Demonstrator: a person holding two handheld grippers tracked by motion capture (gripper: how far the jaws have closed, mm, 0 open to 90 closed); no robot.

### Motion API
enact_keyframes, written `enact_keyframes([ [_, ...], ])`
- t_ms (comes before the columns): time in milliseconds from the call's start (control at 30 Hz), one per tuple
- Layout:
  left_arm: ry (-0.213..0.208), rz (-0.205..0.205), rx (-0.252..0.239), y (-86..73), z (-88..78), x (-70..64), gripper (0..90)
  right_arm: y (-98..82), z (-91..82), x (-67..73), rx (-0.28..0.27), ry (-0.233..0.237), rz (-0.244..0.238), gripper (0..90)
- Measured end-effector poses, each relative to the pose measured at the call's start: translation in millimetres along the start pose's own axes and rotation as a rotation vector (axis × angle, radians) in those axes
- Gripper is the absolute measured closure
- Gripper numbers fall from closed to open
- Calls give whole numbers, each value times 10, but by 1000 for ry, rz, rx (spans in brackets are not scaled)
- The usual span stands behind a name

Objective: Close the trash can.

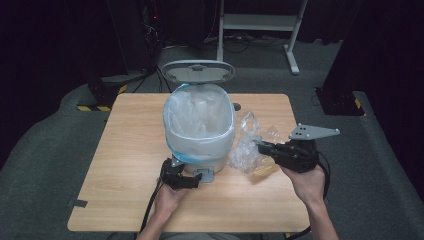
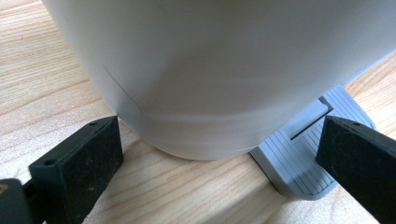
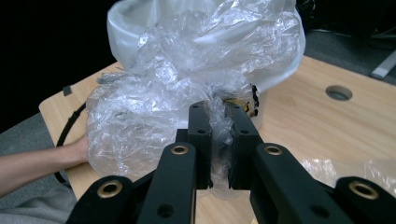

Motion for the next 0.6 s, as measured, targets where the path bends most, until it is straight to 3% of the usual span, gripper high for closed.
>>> enact_keyframes([
  [333,0,1,1,0,-1,1,4,376,84,20,-24,52,-25,830],
  [600,0,-6,-4,0,2,-3,4,669,279,23,-31,116,-22,830],
])
Point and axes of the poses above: each handheld gripper's, and its own axes: z roughly forward along the jaws, y roughly out of its top, x roughly to its left, the point moved 2 cm from there along z, roughly forward along the jaws, and after that the axes turned 5 degrees about -x, right-handed, at the moved point
